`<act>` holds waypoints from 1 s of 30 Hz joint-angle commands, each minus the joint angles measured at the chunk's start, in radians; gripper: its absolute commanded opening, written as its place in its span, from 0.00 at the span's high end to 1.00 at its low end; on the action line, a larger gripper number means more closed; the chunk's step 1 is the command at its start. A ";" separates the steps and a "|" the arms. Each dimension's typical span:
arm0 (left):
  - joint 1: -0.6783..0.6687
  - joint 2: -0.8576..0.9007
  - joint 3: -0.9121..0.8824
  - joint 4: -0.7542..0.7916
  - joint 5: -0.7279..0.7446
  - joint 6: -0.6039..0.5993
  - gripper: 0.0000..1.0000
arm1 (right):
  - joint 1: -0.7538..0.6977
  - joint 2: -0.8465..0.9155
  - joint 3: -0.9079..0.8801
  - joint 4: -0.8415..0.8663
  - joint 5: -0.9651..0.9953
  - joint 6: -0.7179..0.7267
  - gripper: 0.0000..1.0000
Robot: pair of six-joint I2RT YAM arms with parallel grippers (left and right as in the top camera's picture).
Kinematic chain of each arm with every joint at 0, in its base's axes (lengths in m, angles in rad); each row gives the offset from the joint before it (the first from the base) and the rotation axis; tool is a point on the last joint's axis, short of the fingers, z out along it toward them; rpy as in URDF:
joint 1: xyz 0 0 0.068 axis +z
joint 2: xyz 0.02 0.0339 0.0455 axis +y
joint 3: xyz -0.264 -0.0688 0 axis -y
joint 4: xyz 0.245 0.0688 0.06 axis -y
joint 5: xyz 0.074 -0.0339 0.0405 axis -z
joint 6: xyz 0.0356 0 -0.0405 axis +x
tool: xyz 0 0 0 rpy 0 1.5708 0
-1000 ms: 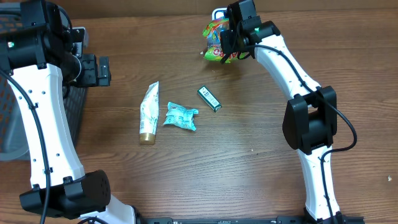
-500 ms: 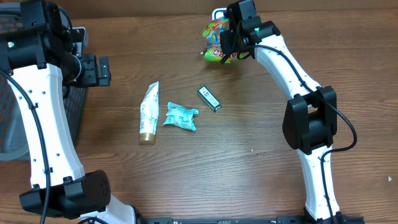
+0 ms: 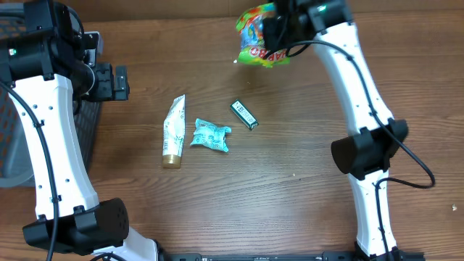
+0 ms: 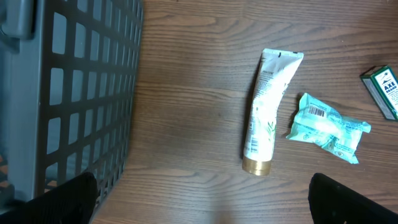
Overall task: Scan the item barcode
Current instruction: 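Carry the Haribo bag to the right side and drop it on the table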
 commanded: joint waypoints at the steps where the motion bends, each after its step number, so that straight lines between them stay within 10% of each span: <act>1: 0.001 -0.016 0.006 0.001 -0.002 0.012 0.00 | -0.064 -0.109 0.180 -0.118 -0.038 0.064 0.96; 15: 0.001 -0.016 0.006 0.001 -0.002 0.012 0.00 | -0.275 -0.406 0.276 -0.297 -0.019 0.105 0.96; 30: 0.001 -0.016 0.006 0.001 -0.002 0.012 0.00 | -0.496 -0.586 -0.708 -0.133 0.368 0.500 0.96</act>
